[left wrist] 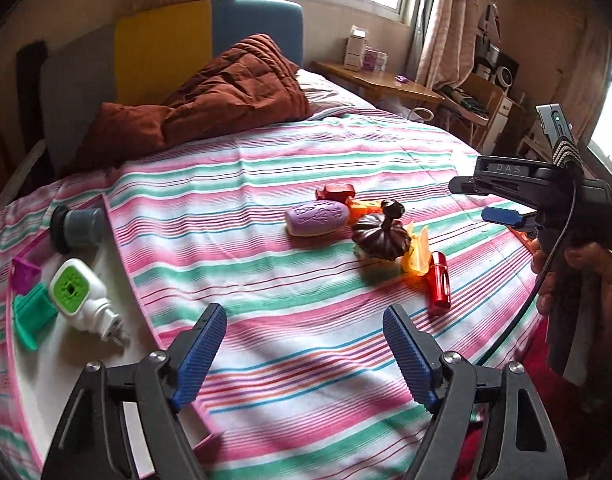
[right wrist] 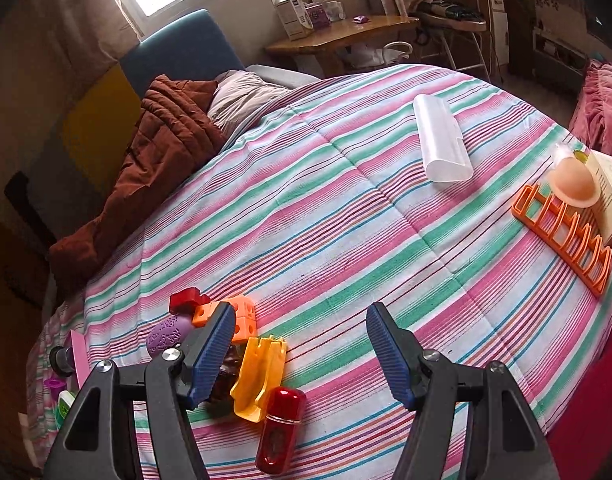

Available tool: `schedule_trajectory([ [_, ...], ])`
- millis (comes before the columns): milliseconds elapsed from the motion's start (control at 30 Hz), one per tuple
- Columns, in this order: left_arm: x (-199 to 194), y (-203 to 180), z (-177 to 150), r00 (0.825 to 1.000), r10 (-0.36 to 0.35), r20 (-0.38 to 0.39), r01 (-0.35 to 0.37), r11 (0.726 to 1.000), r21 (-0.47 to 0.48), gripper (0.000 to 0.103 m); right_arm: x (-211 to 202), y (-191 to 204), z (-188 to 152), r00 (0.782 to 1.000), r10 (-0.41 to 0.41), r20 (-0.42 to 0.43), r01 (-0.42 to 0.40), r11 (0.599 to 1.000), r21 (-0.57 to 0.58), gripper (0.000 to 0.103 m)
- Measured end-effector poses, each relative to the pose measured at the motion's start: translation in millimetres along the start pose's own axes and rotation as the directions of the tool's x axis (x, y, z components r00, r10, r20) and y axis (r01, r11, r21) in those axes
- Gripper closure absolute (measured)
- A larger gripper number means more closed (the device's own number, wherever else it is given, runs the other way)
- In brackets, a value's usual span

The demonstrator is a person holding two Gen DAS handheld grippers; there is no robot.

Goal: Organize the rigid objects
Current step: 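Move both grippers from the tray toward the toys on the bed, then grasp the dark brown fluted pumpkin with the left gripper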

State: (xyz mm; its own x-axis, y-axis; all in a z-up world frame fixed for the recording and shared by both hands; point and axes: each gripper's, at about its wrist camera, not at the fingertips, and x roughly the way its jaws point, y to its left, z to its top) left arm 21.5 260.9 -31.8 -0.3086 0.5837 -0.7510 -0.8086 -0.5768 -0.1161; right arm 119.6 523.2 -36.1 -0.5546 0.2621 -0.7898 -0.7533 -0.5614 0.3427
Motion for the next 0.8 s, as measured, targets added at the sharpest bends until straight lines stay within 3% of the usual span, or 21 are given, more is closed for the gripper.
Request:
schedule_trajectory([
  [133, 22.8, -15.4, 18.5, 0.999, -0.030, -0.009, 0.031, 0.999, 0.029, 0.027, 2.3, -0.8, 0.9, 1.000, 0.012, -0.014, -0.012, 1.000, 0.008, 0.034],
  [300, 52.0, -32.7, 33.0, 0.997, -0.069, -0.042, 0.072, 0.994, 0.078, 0.053, 4.9, -4.4, 2.4, 0.999, 0.031, -0.028, -0.030, 0.999, 0.030, 0.034],
  [567, 81.3, -65.5, 52.4, 0.997, -0.079, -0.022, 0.081, 0.981, 0.174, 0.054, 9.5, -15.3, 6.2, 0.997, 0.061, -0.053, -0.056, 0.995, 0.085, 0.034],
  [700, 103.7, -68.8, 63.9, 0.996, -0.085, -0.031, 0.088, 0.984, 0.156, 0.055, 11.2, -16.3, 6.2, 0.996, 0.068, -0.062, -0.062, 0.994, 0.093, 0.034],
  [733, 108.5, -67.9, 66.3, 0.995, -0.094, -0.028, 0.098, 0.985, 0.143, 0.057, 11.9, -16.3, 6.4, 0.996, 0.067, -0.065, -0.061, 0.994, 0.091, 0.034],
  [767, 112.6, -67.3, 67.7, 0.994, -0.103, -0.030, 0.106, 0.985, 0.135, 0.074, 12.5, -16.1, 6.4, 0.996, 0.066, -0.067, -0.059, 0.994, 0.090, 0.034],
  [800, 116.6, -66.7, 68.4, 0.993, -0.109, -0.041, 0.114, 0.985, 0.132, 0.081, 13.2, -16.0, 6.5, 0.995, 0.065, -0.070, -0.059, 0.994, 0.089, 0.034],
])
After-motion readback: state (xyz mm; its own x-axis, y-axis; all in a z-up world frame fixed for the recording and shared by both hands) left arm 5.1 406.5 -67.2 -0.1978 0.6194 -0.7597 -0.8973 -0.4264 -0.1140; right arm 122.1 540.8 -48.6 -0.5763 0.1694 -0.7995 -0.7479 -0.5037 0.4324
